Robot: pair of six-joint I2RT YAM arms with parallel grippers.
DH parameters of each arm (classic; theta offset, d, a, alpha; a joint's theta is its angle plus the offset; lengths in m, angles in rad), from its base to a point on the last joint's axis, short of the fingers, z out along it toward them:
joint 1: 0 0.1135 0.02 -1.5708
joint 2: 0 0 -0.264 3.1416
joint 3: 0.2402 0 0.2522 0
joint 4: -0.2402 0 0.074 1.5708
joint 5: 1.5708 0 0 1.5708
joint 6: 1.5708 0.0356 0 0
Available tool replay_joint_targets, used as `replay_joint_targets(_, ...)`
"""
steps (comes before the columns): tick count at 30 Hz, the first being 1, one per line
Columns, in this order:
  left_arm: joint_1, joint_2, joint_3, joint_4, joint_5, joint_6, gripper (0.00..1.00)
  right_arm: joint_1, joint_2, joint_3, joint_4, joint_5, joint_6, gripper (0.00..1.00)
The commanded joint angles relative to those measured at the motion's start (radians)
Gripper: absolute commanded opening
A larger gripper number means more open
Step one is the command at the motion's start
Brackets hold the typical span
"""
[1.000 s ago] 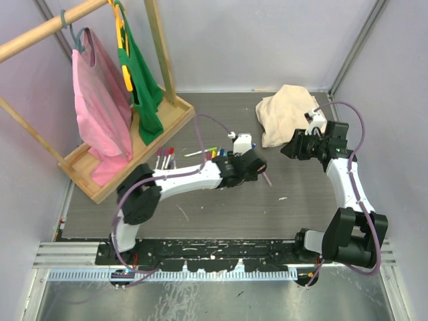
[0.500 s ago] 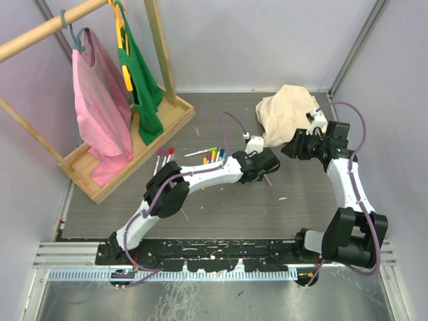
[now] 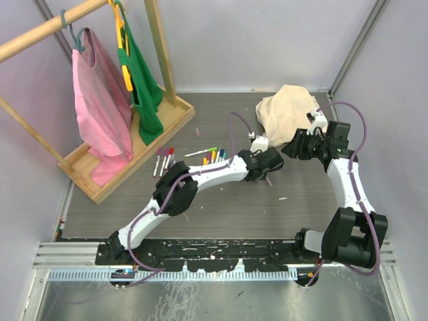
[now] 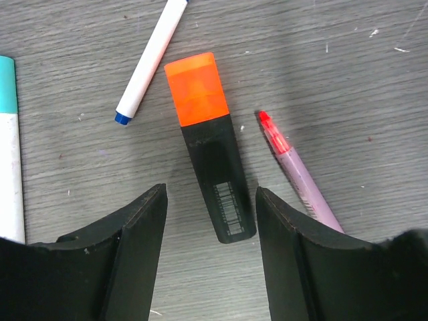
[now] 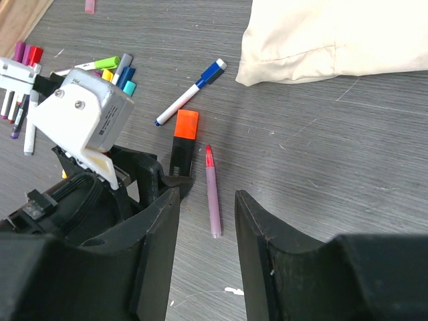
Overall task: Open the pen caps
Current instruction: Pick up the pen from the center of the board.
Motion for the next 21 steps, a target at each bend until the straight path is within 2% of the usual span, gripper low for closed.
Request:
replay_joint_targets(1, 0.015, 0.006, 0.045, -0.009, 0.003, 0.009, 0.56, -0.004, -0.02, 0.006, 0.038, -0.014, 0.006, 0.44)
replay_joint_targets(15, 0.028, 0.016, 0.029, -0.015, 0.027, 0.013, 0.52, -0.005, -0.023, 0.004, 0.038, -0.029, 0.008, 0.44)
replay_joint_targets(18, 0.028, 0.003, 0.003, -0.002, 0.03, 0.017, 0.49, -0.007, -0.025, 0.005, 0.039, -0.033, 0.007, 0.44)
replay_joint_targets(21, 0.028, -0.018, -0.029, 0.022, 0.04, 0.028, 0.42, -0.007, -0.025, 0.005, 0.04, -0.038, 0.007, 0.44)
